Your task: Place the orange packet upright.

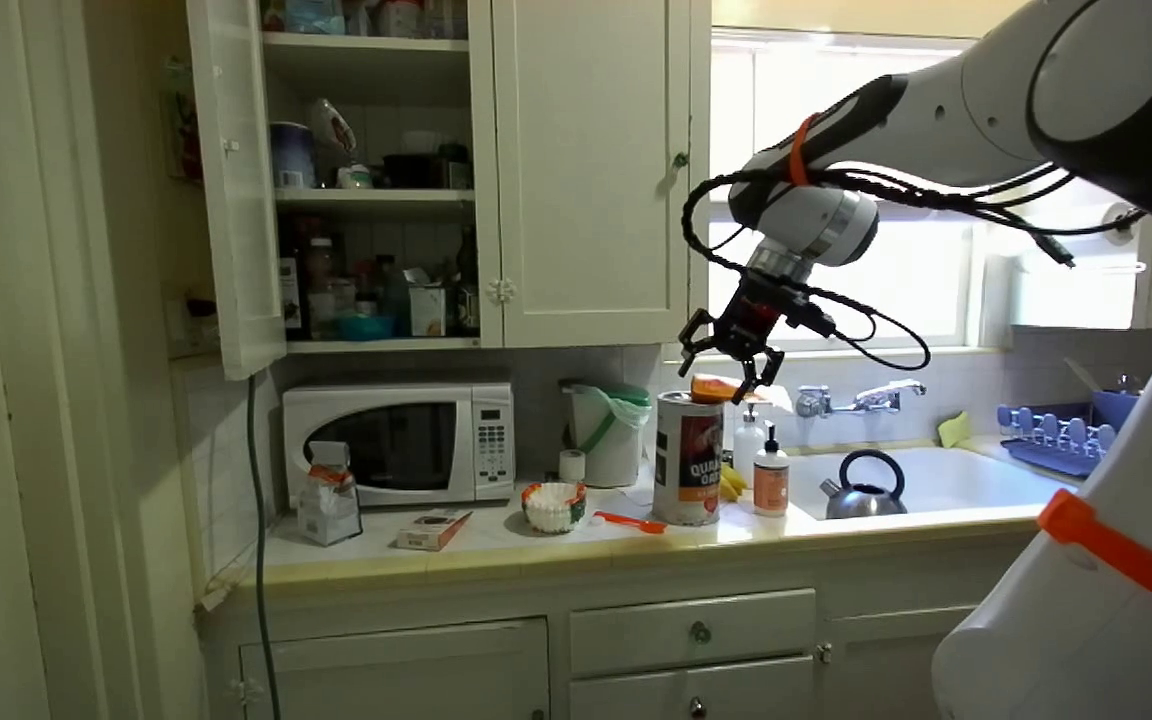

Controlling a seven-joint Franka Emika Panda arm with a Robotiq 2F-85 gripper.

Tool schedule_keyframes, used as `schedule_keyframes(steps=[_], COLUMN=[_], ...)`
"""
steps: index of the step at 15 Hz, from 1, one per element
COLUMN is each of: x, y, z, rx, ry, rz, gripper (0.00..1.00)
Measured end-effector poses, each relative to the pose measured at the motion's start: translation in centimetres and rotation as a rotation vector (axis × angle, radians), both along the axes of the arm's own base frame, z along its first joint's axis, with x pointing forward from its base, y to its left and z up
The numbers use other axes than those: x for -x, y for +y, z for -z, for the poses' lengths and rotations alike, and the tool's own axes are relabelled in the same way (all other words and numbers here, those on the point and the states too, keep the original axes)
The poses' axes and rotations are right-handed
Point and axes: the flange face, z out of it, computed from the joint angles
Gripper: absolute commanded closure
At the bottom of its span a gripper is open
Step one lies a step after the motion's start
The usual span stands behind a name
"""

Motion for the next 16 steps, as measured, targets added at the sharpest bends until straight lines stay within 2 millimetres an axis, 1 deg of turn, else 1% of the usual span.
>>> schedule_keyframes(steps=[2,5,6,8,10,16], x=[0.9,2.4,2.9,3.3,3.2,1.8], y=[-3.3,-8.7,-10.3,-12.7,-14.3,-17.6], z=[0.3,1.4,1.8,2.7,3.5,6.4], rx=[0.0,-0.036,-0.058,-0.098,-0.125,-0.138], ry=[-0.023,-0.061,-0.078,-0.109,-0.131,-0.123], rz=[0.078,0.209,0.255,0.34,0.404,0.556], gripper=[0.0,0.0,0.0,0.0,0.0,0.0])
